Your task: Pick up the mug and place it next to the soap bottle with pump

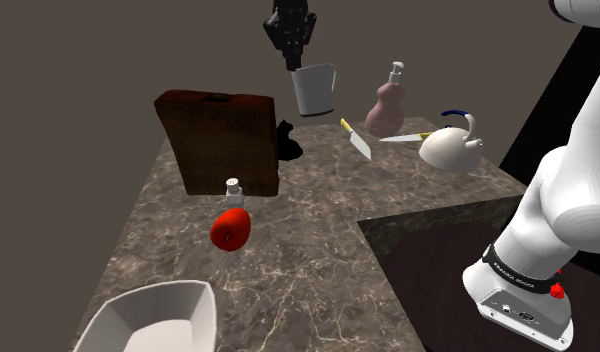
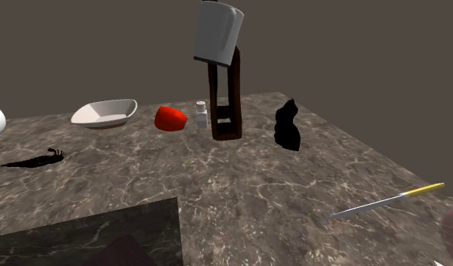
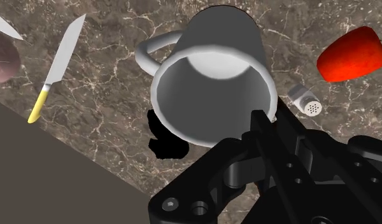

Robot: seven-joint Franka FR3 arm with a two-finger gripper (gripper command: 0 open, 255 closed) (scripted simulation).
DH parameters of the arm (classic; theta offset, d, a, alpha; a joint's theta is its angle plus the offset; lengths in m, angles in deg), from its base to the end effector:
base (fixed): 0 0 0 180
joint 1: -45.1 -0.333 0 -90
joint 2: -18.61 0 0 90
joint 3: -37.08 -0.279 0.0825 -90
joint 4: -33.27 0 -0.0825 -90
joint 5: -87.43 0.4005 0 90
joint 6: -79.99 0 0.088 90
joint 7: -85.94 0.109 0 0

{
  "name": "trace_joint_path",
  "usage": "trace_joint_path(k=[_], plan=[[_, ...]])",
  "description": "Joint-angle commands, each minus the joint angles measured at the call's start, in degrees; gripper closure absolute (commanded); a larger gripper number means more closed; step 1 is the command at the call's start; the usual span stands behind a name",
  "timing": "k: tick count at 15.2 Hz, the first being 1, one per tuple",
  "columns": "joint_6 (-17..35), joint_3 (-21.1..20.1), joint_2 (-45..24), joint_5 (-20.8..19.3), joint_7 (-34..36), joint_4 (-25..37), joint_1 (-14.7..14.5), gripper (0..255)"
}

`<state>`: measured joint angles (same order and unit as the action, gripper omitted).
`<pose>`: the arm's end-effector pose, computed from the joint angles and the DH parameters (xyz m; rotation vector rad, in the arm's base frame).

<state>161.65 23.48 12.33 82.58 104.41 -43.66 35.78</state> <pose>0.5456 0.2107 0.6211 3.0770 0.1005 -0.0032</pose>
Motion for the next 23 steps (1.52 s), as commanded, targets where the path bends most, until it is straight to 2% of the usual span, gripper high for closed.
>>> trace_joint_path(k=[1, 9, 10, 16, 23], plan=[[-2.1, -0.1, -0.8, -0.2, 0.1, 2.8, -0.2, 255], [-10.8, -0.5, -5.8, -1.7, 0.3, 16.3, -1.4, 255], [-10.8, -0.5, -5.8, -1.7, 0.3, 16.4, -1.4, 255], [-7.1, 3.1, 2.9, 0.6, -8.2, 4.8, 4.7, 255], [-5.0, 8.3, 8.9, 1.4, -18.3, -2.7, 9.9, 255]])
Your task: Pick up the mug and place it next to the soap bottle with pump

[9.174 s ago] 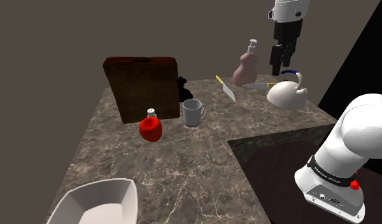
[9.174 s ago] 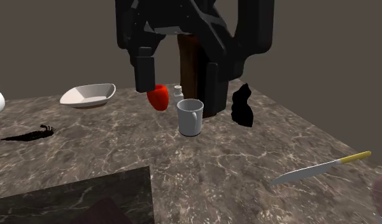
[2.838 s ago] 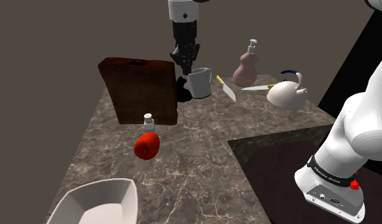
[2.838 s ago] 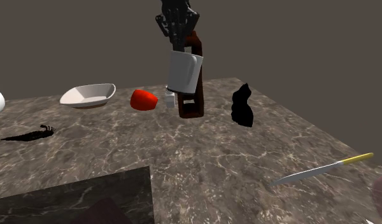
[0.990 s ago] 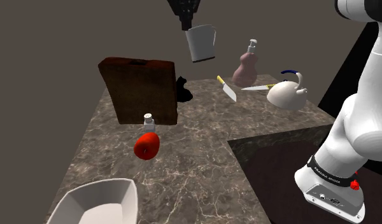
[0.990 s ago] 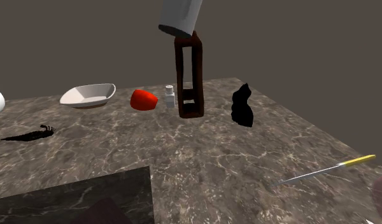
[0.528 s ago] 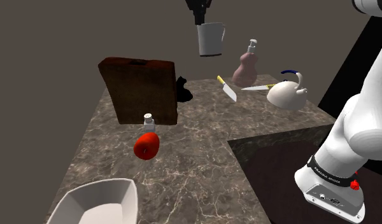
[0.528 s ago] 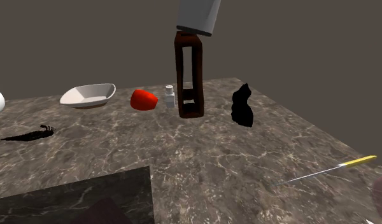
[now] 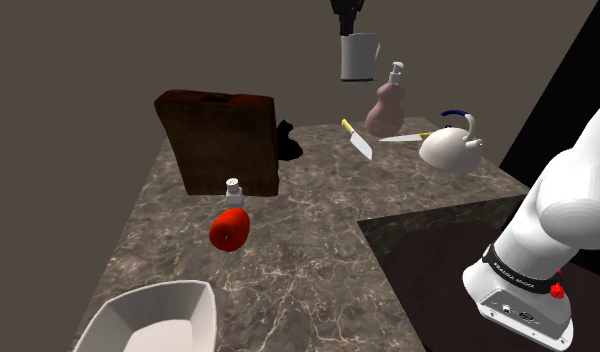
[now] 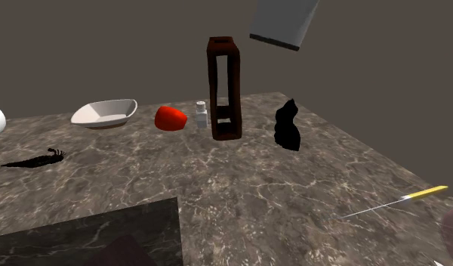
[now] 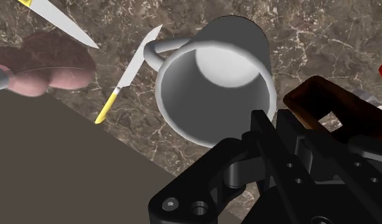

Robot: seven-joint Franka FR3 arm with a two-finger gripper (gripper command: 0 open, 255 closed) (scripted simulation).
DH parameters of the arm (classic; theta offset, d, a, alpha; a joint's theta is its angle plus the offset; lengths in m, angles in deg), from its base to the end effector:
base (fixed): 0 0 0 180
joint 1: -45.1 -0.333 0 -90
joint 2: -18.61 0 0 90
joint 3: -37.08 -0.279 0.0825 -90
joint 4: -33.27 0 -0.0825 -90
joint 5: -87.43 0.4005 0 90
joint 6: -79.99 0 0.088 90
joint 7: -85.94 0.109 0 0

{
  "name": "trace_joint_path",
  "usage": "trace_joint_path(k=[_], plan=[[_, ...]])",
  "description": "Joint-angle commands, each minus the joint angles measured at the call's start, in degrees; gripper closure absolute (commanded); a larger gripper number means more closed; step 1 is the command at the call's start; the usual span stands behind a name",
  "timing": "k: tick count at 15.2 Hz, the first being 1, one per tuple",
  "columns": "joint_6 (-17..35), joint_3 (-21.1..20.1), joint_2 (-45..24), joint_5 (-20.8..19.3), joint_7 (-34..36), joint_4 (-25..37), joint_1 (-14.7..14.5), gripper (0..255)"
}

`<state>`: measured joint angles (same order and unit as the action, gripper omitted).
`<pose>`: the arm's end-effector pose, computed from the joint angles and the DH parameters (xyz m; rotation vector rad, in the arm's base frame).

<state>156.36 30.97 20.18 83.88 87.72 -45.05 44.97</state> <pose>0.5306 0.0511 0.6768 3.0765 0.0975 -0.0036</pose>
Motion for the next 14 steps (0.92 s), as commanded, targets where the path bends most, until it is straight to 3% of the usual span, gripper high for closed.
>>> trace_joint_path(k=[1, 14], plan=[[0.5, 1.6, 1.6, 0.1, -3.1, -2.0, 1.5, 255], [2.2, 11.9, 2.6, -0.5, -22.0, -3.4, 9.9, 255]])
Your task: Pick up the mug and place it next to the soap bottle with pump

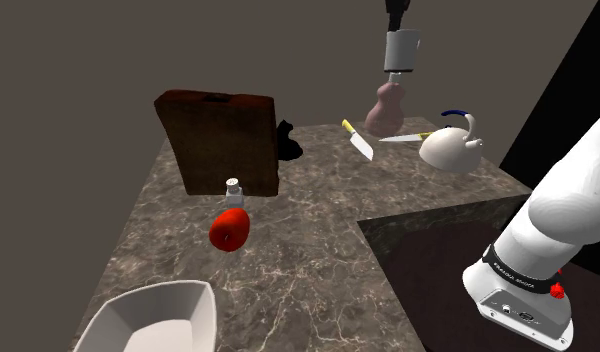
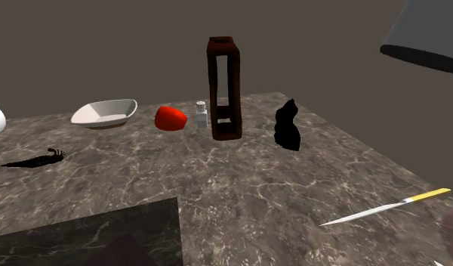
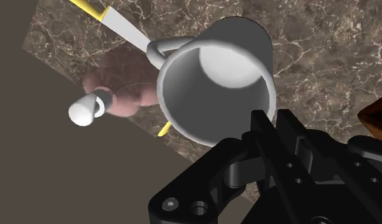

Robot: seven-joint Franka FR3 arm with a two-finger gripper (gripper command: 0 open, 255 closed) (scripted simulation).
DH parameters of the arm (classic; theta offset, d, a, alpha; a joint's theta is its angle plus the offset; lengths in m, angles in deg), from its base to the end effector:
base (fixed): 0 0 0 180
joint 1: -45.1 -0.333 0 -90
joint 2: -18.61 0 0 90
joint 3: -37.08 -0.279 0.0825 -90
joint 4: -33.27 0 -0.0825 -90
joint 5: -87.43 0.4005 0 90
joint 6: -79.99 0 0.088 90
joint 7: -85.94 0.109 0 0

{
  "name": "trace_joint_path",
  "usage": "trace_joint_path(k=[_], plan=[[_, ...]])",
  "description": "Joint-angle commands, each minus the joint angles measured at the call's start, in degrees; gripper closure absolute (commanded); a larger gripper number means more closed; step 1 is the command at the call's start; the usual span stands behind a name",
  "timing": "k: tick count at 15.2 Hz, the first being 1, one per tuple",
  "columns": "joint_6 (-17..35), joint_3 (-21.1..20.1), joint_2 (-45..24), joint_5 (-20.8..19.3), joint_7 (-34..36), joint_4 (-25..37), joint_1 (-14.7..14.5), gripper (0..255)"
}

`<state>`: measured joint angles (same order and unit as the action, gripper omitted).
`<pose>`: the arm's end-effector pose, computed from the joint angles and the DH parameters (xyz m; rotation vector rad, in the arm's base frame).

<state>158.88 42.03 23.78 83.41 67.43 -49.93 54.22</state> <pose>0.5030 -0.1376 0.6744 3.0774 0.0981 -0.0047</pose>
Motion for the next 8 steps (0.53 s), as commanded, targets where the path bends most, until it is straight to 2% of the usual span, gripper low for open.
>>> trace_joint_path(k=[1, 5, 8], plan=[[-0.3, 1.7, -1.4, 0.0, -3.1, 1.9, 1.3, 255], [-0.4, 5.4, -4.2, 0.5, -10.2, 5.2, 4.7, 255], [2.4, 5.3, -2.8, 0.2, -9.8, 1.0, 4.6, 255]])
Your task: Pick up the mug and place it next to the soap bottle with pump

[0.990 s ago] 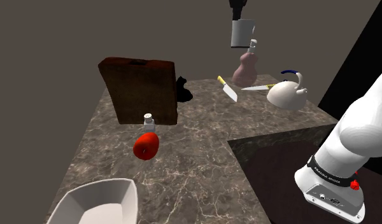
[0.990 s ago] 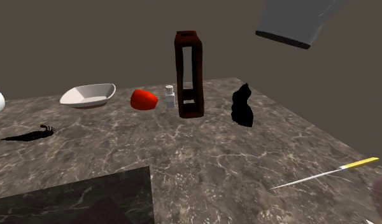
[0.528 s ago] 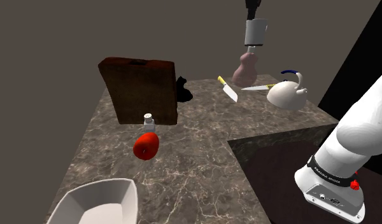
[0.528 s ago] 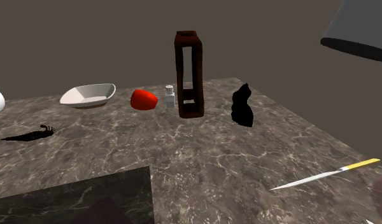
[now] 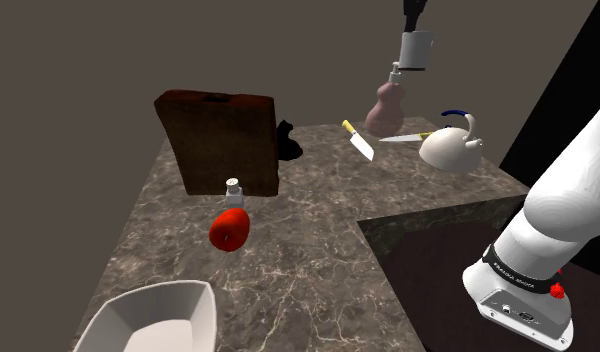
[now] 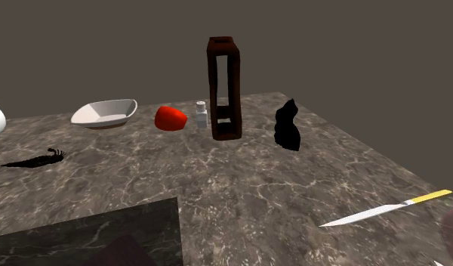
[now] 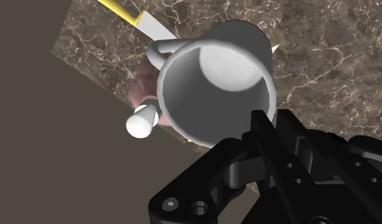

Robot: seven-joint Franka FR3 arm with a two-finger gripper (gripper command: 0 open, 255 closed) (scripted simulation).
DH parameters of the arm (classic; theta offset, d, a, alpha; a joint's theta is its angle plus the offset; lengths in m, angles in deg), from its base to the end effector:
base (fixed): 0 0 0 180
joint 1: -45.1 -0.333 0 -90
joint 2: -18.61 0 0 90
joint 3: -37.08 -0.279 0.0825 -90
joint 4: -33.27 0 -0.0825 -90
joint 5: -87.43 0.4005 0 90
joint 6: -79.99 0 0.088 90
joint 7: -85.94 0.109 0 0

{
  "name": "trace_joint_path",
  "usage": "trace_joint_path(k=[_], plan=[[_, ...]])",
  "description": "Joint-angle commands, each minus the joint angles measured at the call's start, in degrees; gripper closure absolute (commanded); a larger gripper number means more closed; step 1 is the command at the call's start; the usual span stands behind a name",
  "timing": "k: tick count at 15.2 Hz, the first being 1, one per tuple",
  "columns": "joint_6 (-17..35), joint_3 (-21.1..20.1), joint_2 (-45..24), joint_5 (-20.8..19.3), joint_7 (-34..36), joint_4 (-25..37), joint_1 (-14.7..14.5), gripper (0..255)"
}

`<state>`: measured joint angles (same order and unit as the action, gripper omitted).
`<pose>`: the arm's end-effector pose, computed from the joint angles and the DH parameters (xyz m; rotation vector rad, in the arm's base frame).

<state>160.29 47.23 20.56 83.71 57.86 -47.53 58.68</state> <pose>0.4911 -0.2267 0.6662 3.0771 0.0988 -0.0047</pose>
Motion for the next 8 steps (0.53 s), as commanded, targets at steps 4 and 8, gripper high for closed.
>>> trace_joint_path(k=[4, 8], plan=[[4.6, 0.0, 2.0, -0.3, 0.1, -6.5, 0.1, 255], [7.9, 0.0, 3.2, -0.5, 0.5, -11.1, 0.0, 255]])
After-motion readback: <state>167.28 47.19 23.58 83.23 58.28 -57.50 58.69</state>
